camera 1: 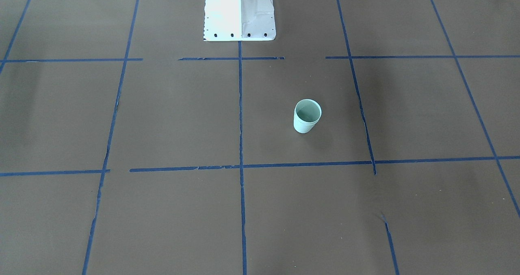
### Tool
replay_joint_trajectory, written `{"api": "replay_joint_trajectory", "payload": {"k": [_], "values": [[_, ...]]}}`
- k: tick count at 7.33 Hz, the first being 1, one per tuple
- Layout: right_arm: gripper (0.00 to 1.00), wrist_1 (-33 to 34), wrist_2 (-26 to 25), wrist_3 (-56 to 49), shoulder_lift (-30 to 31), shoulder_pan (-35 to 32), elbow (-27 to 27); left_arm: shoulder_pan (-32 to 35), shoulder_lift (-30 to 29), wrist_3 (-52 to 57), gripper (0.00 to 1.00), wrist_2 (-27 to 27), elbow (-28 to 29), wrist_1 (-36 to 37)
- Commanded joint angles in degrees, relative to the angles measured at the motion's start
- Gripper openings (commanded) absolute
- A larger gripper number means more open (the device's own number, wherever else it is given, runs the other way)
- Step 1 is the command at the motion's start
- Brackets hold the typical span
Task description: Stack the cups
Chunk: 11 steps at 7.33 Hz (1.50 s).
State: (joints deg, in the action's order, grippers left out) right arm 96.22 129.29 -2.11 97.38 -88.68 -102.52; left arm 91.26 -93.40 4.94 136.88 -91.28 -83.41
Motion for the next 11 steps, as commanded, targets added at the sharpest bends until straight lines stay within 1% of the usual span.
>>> {"api": "replay_joint_trajectory", "payload": {"k": [1, 11], "values": [[1.00, 0.02, 0.00, 0.00, 0.00, 0.00, 0.04, 0.06, 0.14, 0.07, 1.00, -0.04, 0.14, 0.00], [1.00, 0.02, 0.00, 0.00, 0.00, 0.00, 0.04, 0.06, 0.23, 0.16, 1.00, -0.21, 0.32, 0.09]]}}
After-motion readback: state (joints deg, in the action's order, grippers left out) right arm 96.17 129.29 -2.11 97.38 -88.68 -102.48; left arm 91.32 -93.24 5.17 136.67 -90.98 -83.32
